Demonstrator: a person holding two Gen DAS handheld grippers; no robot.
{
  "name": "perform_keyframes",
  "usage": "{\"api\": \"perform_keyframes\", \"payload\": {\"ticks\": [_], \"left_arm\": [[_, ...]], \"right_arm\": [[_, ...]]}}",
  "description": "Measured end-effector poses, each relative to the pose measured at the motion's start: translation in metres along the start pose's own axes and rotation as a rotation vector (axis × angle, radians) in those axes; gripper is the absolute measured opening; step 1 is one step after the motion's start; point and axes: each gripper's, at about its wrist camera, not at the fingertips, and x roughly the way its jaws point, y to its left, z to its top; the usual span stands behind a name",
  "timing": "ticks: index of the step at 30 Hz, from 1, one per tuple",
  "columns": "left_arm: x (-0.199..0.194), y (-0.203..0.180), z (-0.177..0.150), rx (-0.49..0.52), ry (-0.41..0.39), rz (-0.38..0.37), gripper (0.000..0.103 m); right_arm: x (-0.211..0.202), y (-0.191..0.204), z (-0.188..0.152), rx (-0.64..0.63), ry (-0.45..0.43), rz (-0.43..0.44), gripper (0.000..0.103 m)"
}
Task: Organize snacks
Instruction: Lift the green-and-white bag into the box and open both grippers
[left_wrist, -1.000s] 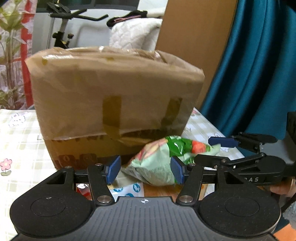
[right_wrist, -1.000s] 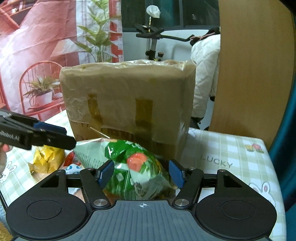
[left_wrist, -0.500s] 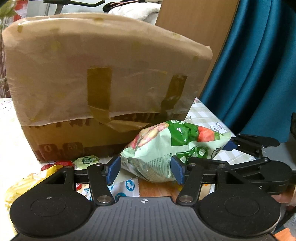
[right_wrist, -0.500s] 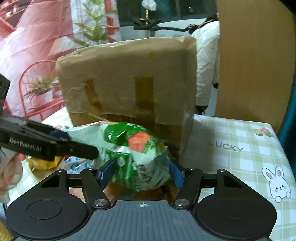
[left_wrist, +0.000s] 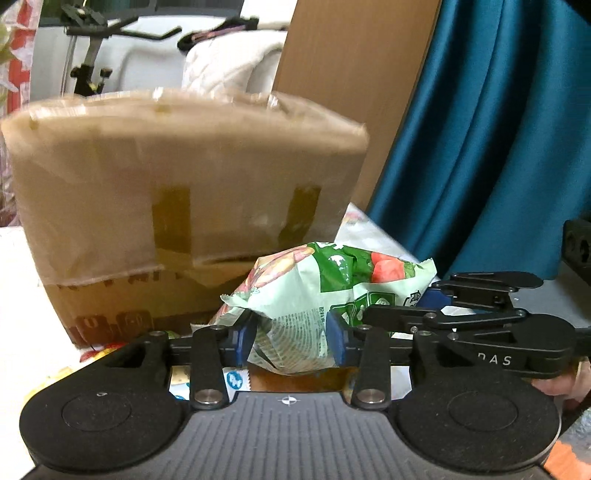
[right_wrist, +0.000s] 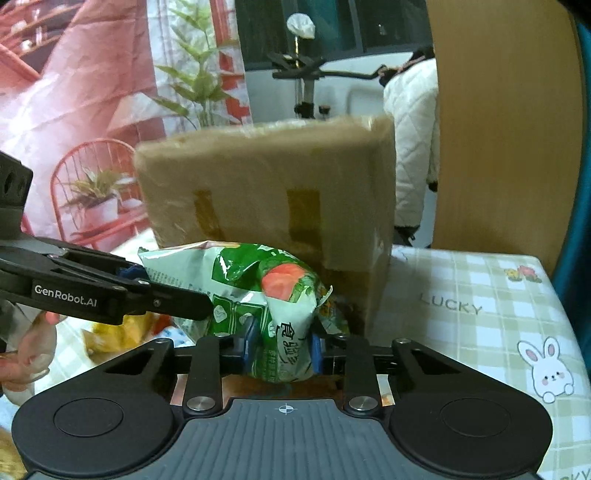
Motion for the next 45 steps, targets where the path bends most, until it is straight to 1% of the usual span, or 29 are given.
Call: {"api": "perform_keyframes", "payload": {"ticks": [5, 10, 13, 16, 17, 21, 25, 28, 29, 31, 32, 36, 40, 41, 42, 44, 45], "left_arm": [[-0.038, -0.01, 0.016, 0.035, -0.097, -0.003, 0.043], [-0.077, -0.02, 0.045, 0.06, -0.232, -0.014, 0.043], [-0.088, -0.028, 0.063, 0.083, -0.307, -0.012, 0.043], [-0.099, -0.03, 0.081, 0.113, -0.369, 0.014, 0.043], [-0.092, -0.032, 0.089, 0.116, -0.381, 0.019, 0.043], [-0.087, -0.024, 0.114, 0.104, -0.42, 0.047, 0.043], [-0.066, -0.004, 0.134, 0.049, -0.405, 0.049, 0.043], [-0.044, 0.016, 0.144, -0.002, -0.366, 0.063, 0.044], [-0.044, 0.023, 0.145, -0.013, -0.352, 0.07, 0.044], [-0.026, 0.033, 0.149, -0.033, -0.316, 0.093, 0.044], [-0.027, 0.039, 0.147, -0.042, -0.303, 0.1, 0.044], [-0.005, 0.061, 0.146, -0.083, -0.243, 0.121, 0.044], [0.01, 0.075, 0.138, -0.12, -0.188, 0.133, 0.045], [0.013, 0.076, 0.138, -0.124, -0.174, 0.137, 0.046], [0.014, 0.077, 0.137, -0.126, -0.164, 0.141, 0.047], [0.015, 0.079, 0.135, -0.131, -0.147, 0.154, 0.051], [0.013, 0.08, 0.134, -0.133, -0.147, 0.158, 0.055]], "right_arm": [[-0.029, 0.012, 0.026, -0.01, -0.08, 0.009, 0.026], [-0.057, 0.022, 0.066, -0.036, -0.179, 0.02, 0.026], [-0.067, 0.028, 0.091, -0.064, -0.232, 0.022, 0.026], [-0.071, 0.035, 0.118, -0.09, -0.276, 0.03, 0.026], [-0.07, 0.036, 0.127, -0.105, -0.288, 0.028, 0.026], [-0.059, 0.039, 0.158, -0.166, -0.326, 0.021, 0.026], [-0.029, 0.036, 0.183, -0.185, -0.316, 0.015, 0.026], [0.001, 0.032, 0.19, -0.164, -0.291, 0.009, 0.026], [0.014, 0.031, 0.191, -0.154, -0.277, 0.004, 0.026], [0.038, 0.028, 0.19, -0.138, -0.245, 0.001, 0.026], [0.049, 0.026, 0.19, -0.128, -0.226, 0.0, 0.026], [0.086, 0.019, 0.185, -0.094, -0.158, -0.008, 0.026], [0.112, 0.012, 0.177, -0.042, -0.104, -0.023, 0.027], [0.114, 0.01, 0.173, -0.029, -0.096, -0.027, 0.028], [0.118, 0.009, 0.171, -0.016, -0.087, -0.032, 0.031], [0.12, 0.008, 0.164, 0.0, -0.079, -0.055, 0.035], [0.12, 0.008, 0.161, 0.002, -0.075, -0.058, 0.038]]}}
